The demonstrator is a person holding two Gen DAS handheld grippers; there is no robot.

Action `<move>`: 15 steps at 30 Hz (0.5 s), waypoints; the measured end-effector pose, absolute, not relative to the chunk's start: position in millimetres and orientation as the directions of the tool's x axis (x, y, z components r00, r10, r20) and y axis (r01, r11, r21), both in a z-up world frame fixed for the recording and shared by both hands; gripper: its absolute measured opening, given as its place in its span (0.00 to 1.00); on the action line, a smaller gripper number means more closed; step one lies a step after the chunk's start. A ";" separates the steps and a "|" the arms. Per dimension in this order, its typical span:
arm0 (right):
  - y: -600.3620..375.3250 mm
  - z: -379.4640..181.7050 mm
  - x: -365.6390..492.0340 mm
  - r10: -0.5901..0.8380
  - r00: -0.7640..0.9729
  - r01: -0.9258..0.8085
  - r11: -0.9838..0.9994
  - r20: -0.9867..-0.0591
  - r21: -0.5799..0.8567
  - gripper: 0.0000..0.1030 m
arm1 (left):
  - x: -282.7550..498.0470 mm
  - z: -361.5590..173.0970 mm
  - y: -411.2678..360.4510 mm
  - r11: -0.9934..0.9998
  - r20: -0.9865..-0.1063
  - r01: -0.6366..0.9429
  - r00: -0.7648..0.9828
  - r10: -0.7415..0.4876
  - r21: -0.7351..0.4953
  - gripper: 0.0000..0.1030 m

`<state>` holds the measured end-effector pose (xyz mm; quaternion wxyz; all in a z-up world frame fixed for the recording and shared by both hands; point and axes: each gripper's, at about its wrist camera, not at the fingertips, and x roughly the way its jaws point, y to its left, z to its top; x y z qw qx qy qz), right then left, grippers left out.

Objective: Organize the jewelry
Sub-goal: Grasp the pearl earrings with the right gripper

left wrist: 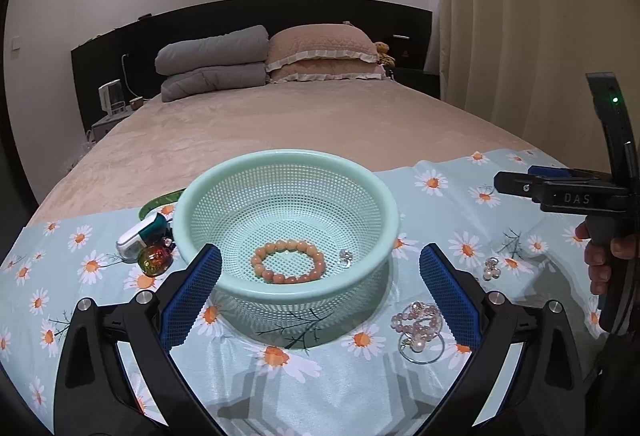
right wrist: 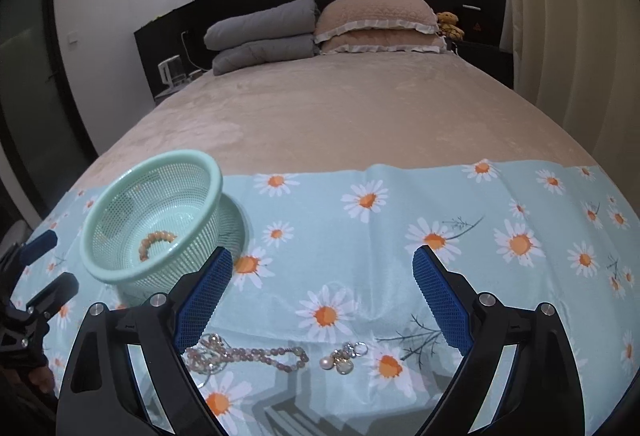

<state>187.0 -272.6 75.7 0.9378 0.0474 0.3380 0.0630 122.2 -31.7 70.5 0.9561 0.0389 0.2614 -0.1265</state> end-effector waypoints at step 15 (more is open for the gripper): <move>-280.2 16.2 160.5 0.119 0.645 -0.115 0.992 -0.755 0.058 0.62 | 101.3 12.1 -74.8 0.921 -0.640 0.389 0.715 -0.283 0.026 0.94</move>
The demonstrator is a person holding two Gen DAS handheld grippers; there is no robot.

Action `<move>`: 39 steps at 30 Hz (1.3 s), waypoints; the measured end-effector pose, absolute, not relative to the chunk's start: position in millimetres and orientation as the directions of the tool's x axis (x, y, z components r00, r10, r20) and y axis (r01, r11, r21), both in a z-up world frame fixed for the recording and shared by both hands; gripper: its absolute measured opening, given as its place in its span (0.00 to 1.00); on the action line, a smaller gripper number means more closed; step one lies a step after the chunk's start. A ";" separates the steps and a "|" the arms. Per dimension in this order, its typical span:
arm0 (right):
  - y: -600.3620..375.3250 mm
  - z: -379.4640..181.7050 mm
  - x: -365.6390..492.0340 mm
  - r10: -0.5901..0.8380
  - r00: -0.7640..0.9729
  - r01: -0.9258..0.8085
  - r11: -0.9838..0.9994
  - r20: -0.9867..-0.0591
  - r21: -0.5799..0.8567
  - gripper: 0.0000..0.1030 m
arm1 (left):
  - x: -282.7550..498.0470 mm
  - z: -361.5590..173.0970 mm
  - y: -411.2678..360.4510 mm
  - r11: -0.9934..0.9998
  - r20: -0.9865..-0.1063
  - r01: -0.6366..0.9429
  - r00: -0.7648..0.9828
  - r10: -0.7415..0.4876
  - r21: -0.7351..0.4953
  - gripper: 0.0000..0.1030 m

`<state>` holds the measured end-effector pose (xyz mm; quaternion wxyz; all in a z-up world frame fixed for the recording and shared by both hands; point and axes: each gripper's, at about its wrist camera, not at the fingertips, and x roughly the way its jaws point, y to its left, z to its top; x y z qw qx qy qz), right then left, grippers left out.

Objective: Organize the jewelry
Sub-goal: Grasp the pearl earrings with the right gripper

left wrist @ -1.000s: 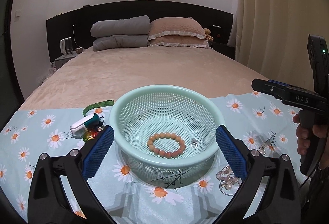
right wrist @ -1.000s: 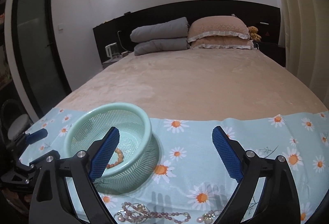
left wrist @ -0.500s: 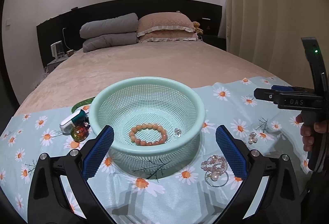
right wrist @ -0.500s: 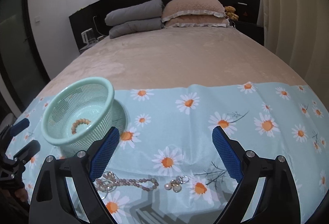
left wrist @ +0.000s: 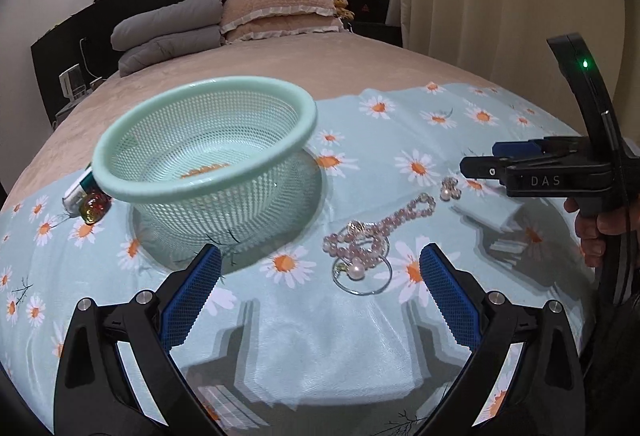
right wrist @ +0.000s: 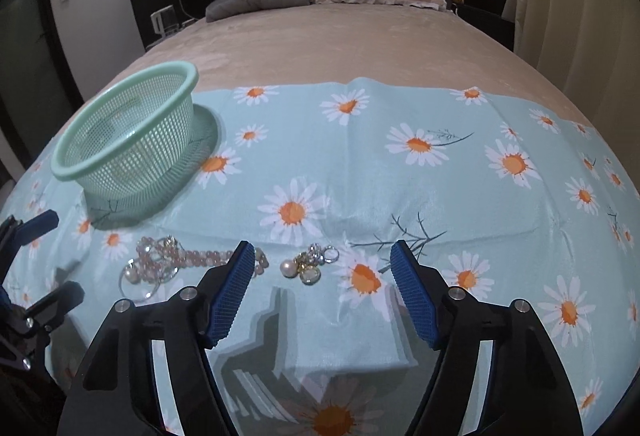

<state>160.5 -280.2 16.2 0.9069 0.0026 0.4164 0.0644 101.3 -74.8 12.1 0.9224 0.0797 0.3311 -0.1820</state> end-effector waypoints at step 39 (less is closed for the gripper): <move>-286.3 15.5 158.5 0.334 0.596 -0.279 0.939 -0.731 0.201 0.12 | 117.8 9.2 -73.8 0.882 -0.717 0.470 0.602 -0.352 -0.038 0.43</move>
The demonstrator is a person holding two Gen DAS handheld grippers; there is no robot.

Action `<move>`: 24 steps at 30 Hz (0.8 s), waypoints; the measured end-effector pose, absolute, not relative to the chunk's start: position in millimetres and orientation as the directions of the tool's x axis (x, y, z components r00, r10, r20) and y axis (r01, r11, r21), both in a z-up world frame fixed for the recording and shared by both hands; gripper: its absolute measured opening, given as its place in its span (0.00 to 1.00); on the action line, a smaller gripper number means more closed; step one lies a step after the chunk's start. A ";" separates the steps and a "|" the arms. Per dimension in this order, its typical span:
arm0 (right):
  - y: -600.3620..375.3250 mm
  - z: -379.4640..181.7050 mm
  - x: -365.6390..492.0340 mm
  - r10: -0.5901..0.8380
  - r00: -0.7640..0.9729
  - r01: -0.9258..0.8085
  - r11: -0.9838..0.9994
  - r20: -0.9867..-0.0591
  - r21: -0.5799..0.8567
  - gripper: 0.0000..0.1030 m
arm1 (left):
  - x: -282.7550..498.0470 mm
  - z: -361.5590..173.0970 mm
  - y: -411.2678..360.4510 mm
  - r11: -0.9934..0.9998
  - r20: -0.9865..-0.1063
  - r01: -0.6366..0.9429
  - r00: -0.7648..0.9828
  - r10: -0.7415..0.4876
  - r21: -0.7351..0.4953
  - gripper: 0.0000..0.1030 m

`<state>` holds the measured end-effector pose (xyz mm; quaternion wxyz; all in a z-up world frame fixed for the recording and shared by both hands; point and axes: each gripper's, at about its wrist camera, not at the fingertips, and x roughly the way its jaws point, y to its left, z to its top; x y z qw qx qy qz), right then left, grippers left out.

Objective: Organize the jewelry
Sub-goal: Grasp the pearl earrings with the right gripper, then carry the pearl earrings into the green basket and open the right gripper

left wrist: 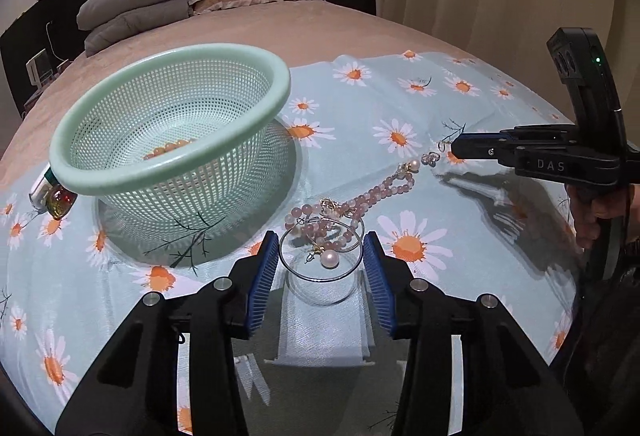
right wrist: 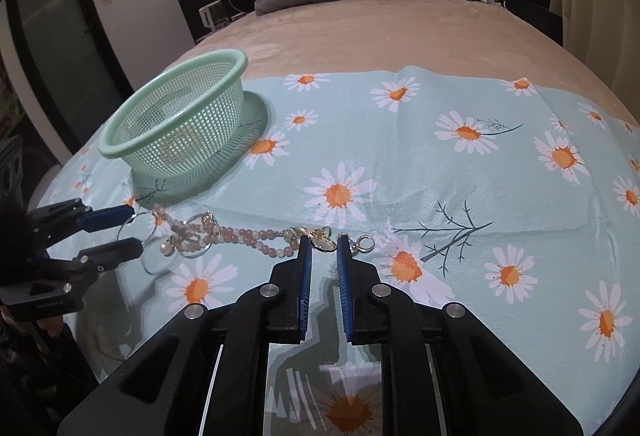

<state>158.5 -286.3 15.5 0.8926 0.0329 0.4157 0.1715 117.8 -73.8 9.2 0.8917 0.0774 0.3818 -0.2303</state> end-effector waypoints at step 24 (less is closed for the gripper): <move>-239.3 113.6 132.6 0.506 0.664 -0.508 0.846 -0.551 0.164 0.12 | 127.4 82.7 -37.4 0.910 -0.616 0.415 0.719 -0.321 0.010 0.44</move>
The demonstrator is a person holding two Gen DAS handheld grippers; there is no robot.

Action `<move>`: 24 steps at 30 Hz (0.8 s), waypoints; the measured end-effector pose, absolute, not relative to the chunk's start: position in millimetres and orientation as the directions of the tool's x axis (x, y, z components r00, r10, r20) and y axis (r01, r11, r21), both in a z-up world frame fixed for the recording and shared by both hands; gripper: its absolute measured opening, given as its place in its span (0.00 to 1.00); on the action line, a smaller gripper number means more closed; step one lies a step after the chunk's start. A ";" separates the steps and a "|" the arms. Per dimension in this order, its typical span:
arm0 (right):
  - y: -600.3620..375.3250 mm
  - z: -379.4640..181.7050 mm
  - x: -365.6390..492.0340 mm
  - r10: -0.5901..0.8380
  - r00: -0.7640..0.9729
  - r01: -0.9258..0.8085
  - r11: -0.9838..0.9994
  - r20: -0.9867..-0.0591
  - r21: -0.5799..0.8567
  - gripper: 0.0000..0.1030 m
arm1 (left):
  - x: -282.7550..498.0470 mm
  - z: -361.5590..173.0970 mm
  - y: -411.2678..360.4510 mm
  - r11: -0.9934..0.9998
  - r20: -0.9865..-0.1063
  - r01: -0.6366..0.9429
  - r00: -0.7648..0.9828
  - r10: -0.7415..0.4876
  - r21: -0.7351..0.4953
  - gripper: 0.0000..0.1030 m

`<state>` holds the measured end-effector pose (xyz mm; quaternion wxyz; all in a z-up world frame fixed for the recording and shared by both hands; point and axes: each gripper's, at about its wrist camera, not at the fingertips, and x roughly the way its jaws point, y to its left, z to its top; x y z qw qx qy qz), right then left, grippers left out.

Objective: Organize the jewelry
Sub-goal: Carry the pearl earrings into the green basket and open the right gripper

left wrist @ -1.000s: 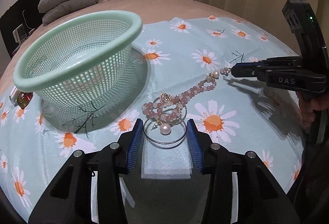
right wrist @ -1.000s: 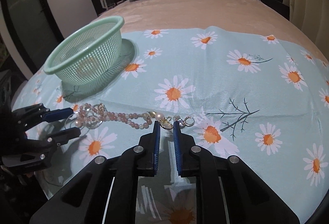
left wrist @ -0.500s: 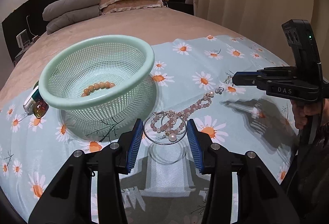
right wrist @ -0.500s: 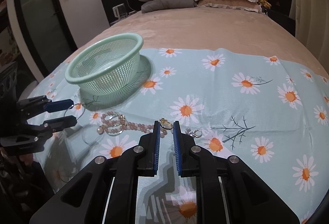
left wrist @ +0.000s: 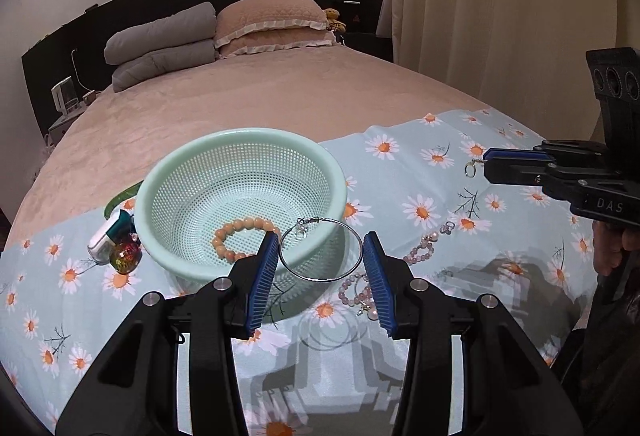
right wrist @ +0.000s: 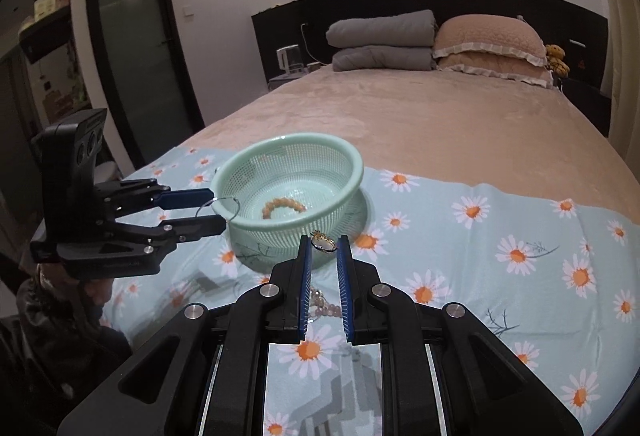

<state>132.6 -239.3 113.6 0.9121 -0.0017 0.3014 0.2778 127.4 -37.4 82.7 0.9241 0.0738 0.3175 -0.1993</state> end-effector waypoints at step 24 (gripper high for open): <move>-136.3 86.5 224.4 0.499 0.640 -0.555 0.826 -0.584 0.098 0.12 | 190.8 71.5 8.7 0.951 -0.626 0.305 0.733 -0.266 -0.046 0.44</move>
